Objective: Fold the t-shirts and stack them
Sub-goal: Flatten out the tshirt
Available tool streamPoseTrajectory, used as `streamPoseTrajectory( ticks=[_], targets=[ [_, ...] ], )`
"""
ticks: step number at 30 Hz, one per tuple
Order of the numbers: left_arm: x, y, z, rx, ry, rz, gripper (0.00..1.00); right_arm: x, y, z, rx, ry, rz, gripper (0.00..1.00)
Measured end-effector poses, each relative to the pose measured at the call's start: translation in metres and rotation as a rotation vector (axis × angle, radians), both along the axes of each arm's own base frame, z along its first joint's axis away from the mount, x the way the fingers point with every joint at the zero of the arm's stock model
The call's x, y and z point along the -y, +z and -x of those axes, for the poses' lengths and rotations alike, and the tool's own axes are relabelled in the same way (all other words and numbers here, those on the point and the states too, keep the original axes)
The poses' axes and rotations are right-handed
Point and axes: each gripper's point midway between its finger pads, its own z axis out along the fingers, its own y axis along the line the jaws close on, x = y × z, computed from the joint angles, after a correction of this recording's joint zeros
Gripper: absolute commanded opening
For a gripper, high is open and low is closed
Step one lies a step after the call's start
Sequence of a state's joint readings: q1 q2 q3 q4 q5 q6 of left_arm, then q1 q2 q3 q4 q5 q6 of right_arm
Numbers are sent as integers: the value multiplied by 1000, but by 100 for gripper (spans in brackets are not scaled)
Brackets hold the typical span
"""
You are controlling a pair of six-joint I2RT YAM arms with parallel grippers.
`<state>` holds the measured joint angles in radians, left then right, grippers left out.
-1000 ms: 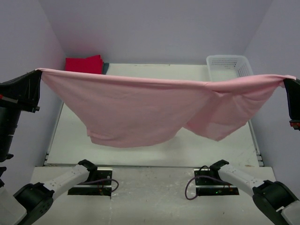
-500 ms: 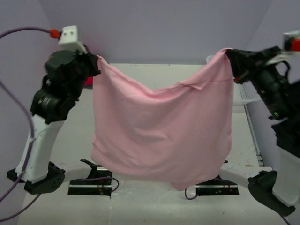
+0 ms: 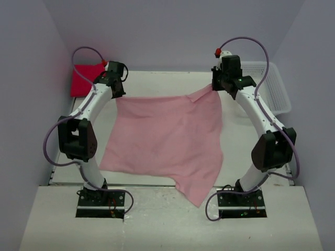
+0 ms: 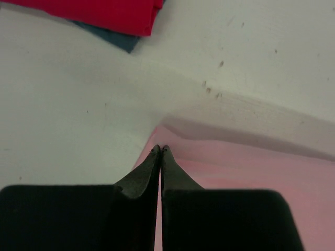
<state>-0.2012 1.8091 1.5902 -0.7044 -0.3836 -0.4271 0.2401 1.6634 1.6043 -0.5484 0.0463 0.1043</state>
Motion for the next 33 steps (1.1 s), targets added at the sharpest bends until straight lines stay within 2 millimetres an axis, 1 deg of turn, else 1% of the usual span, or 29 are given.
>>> streamPoseTrajectory(
  ticks=[3, 6, 7, 9, 12, 15, 17, 20, 23, 25, 27, 31, 33],
  targets=[
    [-11, -4, -27, 16, 28, 2, 0, 2, -25, -19, -50, -11, 15, 0],
    [-13, -7, -56, 47, 16, 2, 0, 0, -25, -46, -35, -7, 15, 0],
    [-13, -10, -62, 47, 6, -2, 0, -1, -25, -53, -26, -4, 14, 0],
    [-14, -19, -69, 36, -10, -4, 0, -1, -25, -64, -17, -3, 14, 0],
    [-20, -34, -81, 17, -30, -5, 0, 3, -26, -75, -14, -10, 18, 0],
    [-34, -40, -85, 8, -24, 6, 0, 9, -26, -81, -15, -22, 22, 0],
    [-42, -39, -88, 11, -20, 18, 0, 13, -27, -80, -21, -28, 23, 0],
    [-51, -29, -94, 37, -12, 27, 0, 15, -24, -79, -25, -31, 23, 0],
    [-54, -23, -97, 54, -8, 28, 0, 14, -26, -77, -32, -33, 19, 0],
    [-52, -26, -94, 46, -13, 32, 0, 16, -34, -68, -59, -40, 18, 0],
    [-50, -33, -87, 22, -20, 39, 0, 18, -45, -56, -92, -48, 18, 0],
    [-46, -47, -68, -30, -23, 60, 0, 22, -68, -25, -170, -62, 18, 0],
    [-44, -54, -55, -55, -22, 69, 0, 22, -72, -12, -194, -68, 15, 0]
  ],
)
